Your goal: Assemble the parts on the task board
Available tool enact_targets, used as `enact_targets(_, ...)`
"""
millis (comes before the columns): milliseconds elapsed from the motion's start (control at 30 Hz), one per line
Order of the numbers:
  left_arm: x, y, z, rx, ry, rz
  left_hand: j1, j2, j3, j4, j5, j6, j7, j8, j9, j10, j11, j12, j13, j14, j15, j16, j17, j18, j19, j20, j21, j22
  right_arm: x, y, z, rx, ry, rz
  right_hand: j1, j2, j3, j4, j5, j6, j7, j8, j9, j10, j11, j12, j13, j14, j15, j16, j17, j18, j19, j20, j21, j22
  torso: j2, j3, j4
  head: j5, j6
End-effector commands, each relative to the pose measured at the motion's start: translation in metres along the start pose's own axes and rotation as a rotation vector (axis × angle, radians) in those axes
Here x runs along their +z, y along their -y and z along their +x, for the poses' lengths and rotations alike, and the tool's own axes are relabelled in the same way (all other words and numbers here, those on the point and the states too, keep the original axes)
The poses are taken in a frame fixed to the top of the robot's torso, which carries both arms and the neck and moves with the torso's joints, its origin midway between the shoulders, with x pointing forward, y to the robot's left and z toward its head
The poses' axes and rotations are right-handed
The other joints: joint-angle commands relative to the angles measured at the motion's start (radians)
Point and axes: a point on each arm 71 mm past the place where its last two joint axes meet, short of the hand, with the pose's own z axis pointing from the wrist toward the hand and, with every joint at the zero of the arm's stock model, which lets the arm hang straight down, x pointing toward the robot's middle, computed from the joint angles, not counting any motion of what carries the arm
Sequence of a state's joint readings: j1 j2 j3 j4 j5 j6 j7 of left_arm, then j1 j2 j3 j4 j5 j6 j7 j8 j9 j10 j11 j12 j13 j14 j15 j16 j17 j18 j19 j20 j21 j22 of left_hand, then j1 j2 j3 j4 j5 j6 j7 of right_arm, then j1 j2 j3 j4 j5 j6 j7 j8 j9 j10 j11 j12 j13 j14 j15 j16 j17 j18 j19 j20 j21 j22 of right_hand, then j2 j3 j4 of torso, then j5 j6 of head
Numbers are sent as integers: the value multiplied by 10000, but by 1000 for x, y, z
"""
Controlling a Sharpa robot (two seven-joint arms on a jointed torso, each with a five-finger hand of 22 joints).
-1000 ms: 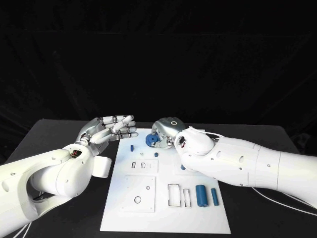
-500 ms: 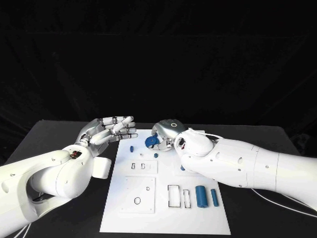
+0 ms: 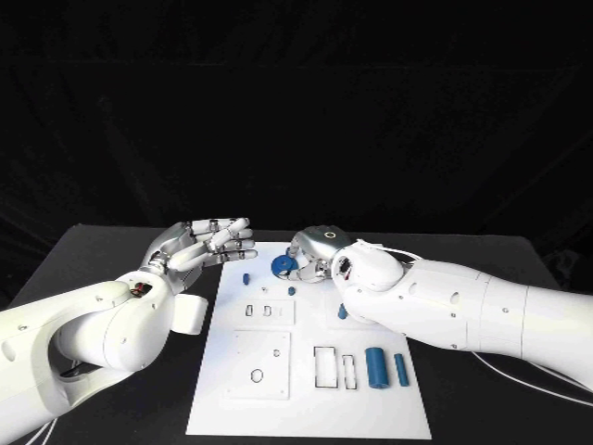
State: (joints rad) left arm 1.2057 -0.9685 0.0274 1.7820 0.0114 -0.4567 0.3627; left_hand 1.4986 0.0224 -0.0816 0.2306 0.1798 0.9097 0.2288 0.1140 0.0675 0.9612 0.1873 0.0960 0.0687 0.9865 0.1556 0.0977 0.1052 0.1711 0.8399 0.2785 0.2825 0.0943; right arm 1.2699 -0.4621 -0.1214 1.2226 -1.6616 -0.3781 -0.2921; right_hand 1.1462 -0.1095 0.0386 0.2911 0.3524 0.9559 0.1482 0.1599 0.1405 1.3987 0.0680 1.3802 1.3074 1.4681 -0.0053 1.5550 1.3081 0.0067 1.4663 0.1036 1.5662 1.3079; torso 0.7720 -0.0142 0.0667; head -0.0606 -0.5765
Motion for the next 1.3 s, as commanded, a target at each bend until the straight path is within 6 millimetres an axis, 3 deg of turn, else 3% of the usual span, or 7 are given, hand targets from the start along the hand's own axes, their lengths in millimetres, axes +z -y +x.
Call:
enact_targets(33, 1, 1, 2, -81, -175, 36, 108, -13, -12, -72, -47, -65, 81, -62, -16, -27, 63, -66, -12, -57, 39, -23, 9, 130, 62, 28, -33, -16, -6, 5, -4, 383, 354, -27, 83, 158, 1, -59, 143, 123, -19, -57, -13, 130, -20, 113, 610, 958, 18, 18, 2357, -67, 1045, 35, 46, 2629, -13, 11, 1, -28, 41)
enact_targets(200, 1, 1, 0, -67, -138, 43, 107, -13, -13, -72, -47, -66, 82, -63, -16, -28, 64, -67, -12, -58, 39, -25, 9, 130, 62, 28, -33, -17, -24, 25, -20, 1240, 1230, -298, 744, 130, 124, -322, 73, 176, -27, -160, -37, 135, -36, 107, 616, 943, 1, -14, 2297, -67, 1045, 15, 46, 2629, -28, 4, -51, -63, 78)
enact_targets(333, 0, 1, -1, -58, -117, 47, 106, -11, -16, -73, -47, -72, 85, -69, -16, -34, 68, -75, -13, -64, 43, -34, 8, 130, 62, 29, -35, -20, -40, 49, -31, 2618, 990, -633, 1406, -44, 170, -688, -668, 308, -45, -177, -30, -1, -56, -49, 471, 861, -17, -178, 1998, -30, 946, 0, -57, 2531, -75, 9, -140, -102, 82)
enact_targets(433, 0, 1, -2, -55, -110, 51, 106, -12, -17, -74, -47, -73, 84, -70, -16, -35, 68, -76, -12, -64, 43, -36, 8, 130, 62, 29, -36, -20, -54, 67, -35, 3539, 638, -684, 1878, -120, 222, -1016, -758, 322, -38, -229, -44, -63, -57, -122, 411, 830, -25, -247, 1885, 13, 830, -11, -181, 2418, -103, 19, -211, -94, 77)
enact_targets(700, 2, 0, -4, -44, -77, 43, 106, -12, -17, -74, -47, -73, 84, -70, -16, -35, 68, -76, -12, -64, 43, -36, 8, 130, 62, 29, -36, -20, -85, 115, -38, 4566, 236, -162, 2521, -257, 242, -1526, -446, 369, -77, -346, -76, -110, -102, -199, 363, 822, -64, -282, 1844, 40, 759, -43, -266, 2349, -187, 122, -336, -180, 74)
enact_targets(933, 4, -1, -5, -38, -59, 33, 111, -15, -19, -79, -47, -73, 82, -72, -16, -33, 68, -79, -12, -64, 44, -40, 9, 130, 63, 29, -36, -22, -98, 147, -32, 4265, 209, 506, 2721, -249, 316, -1687, -297, 278, -12, -475, -123, -101, -58, -209, 364, 851, -38, -227, 1944, 16, 824, -38, -199, 2412, -194, 162, -358, -208, 32)
enact_targets(1300, 5, -2, -6, -37, -54, 22, 111, -15, -19, -79, -47, -73, 82, -72, -16, -33, 68, -79, -12, -64, 44, -40, 9, 130, 63, 29, -36, -22, -98, 160, -19, 3966, -152, 943, 2783, -273, 340, -1760, -252, 183, 39, -580, -159, -145, -15, -264, 316, 858, -3, -214, 1968, 19, 814, -13, -212, 2403, -196, 145, -340, -185, -23)
